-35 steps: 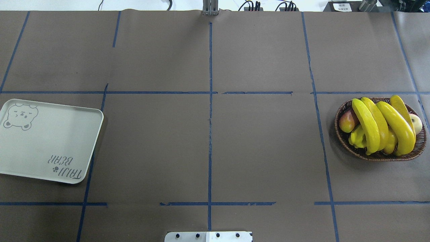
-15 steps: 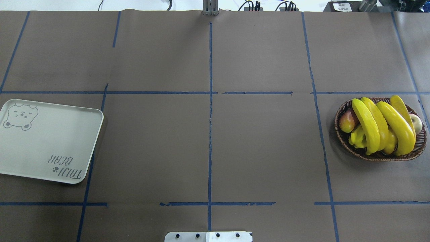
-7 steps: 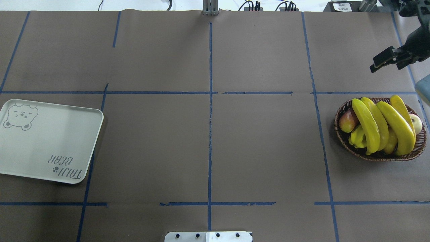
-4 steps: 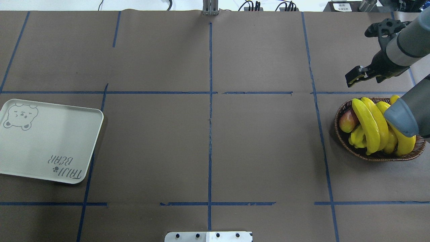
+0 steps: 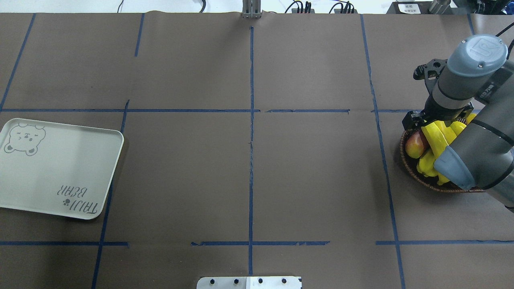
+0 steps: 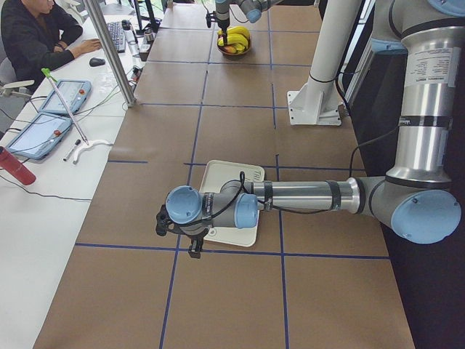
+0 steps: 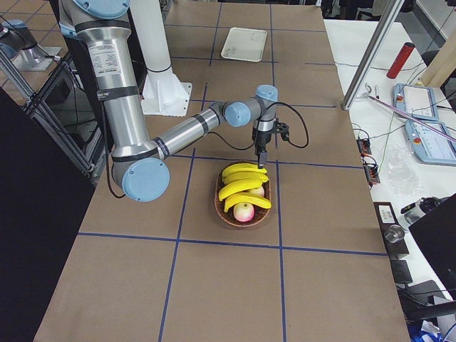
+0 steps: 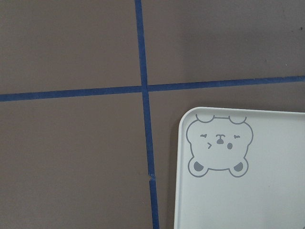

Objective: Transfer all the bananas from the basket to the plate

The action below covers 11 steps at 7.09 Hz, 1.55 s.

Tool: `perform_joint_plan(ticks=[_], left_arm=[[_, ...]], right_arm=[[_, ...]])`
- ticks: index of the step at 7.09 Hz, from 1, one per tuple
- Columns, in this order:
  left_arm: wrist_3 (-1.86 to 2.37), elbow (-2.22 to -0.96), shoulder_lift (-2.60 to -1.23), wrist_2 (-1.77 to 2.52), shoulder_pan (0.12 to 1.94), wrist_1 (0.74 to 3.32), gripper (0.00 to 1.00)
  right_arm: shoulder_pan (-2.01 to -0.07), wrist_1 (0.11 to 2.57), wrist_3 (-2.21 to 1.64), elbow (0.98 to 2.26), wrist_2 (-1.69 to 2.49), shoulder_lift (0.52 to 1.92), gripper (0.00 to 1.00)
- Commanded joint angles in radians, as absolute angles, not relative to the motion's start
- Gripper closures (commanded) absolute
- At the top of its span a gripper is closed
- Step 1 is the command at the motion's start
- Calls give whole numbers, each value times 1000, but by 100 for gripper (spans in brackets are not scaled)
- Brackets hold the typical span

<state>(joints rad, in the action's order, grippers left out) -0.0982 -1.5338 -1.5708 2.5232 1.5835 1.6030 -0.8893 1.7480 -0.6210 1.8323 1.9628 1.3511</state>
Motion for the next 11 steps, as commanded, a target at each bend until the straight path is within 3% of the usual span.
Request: perform_joint_plan(ticks=[1,2,6,7,11], left_arm=[[-98,-1536,-1571,2523,1583,1603,0],[-98,-1537,-1571,2523,1583,1603,0],[-97,-1539,-1571,2523,1583,1603,0],[-95,-1537,-1571,2523,1583,1603,0],[-95,-1546,-1572,2523,1583,1603,0]], right_arm=[[-868,1805,-612,1825,1933,1353,5],[-868,1818,-609,1825,1931,1348,14],[-868,1871,-553,1835,1933,1338,89],[-885,1882,-502,1839,1934,1336,97],[-992,2048,-463,1986,2125,1296,100]])
